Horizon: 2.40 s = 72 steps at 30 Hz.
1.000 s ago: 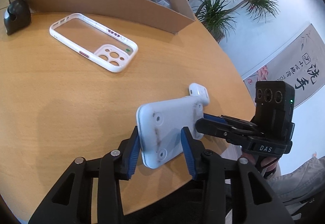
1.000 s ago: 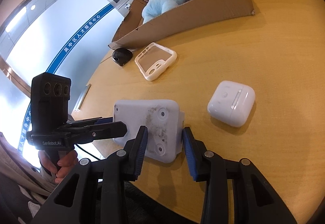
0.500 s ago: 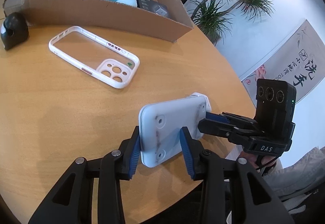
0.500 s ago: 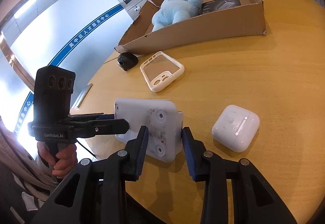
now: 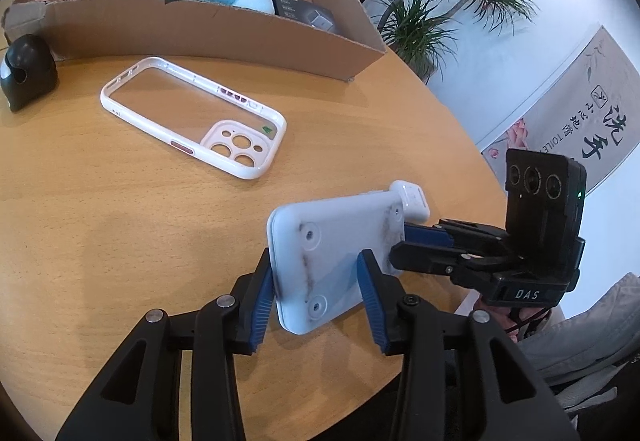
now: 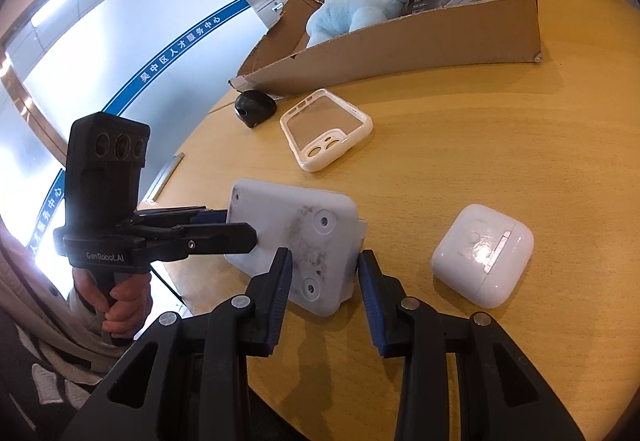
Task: Organize objects
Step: 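Carry the white phone case toward the cardboard tray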
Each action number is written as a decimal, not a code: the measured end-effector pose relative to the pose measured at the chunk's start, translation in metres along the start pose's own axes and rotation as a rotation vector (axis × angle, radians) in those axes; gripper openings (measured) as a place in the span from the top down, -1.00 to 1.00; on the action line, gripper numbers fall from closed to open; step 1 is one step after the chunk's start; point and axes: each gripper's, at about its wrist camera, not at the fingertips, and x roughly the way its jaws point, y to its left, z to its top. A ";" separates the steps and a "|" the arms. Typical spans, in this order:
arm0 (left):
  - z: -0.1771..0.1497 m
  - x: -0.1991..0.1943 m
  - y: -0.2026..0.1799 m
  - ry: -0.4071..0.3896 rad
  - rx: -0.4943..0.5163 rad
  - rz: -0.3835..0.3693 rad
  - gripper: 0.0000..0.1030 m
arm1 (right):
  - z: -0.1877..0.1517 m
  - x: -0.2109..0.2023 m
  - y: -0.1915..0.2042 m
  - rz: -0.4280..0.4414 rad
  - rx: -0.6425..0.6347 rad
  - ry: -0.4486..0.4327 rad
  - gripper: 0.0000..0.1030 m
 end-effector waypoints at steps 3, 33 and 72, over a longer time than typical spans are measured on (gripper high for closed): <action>-0.001 -0.002 0.001 -0.002 0.006 -0.007 0.26 | 0.001 0.001 -0.002 0.010 0.004 0.005 0.41; -0.007 -0.006 0.010 -0.029 0.011 0.003 0.11 | 0.008 0.012 -0.006 0.043 0.024 0.014 0.40; -0.002 -0.008 -0.009 -0.046 0.029 0.002 0.14 | 0.009 0.003 0.002 0.039 0.017 -0.056 0.45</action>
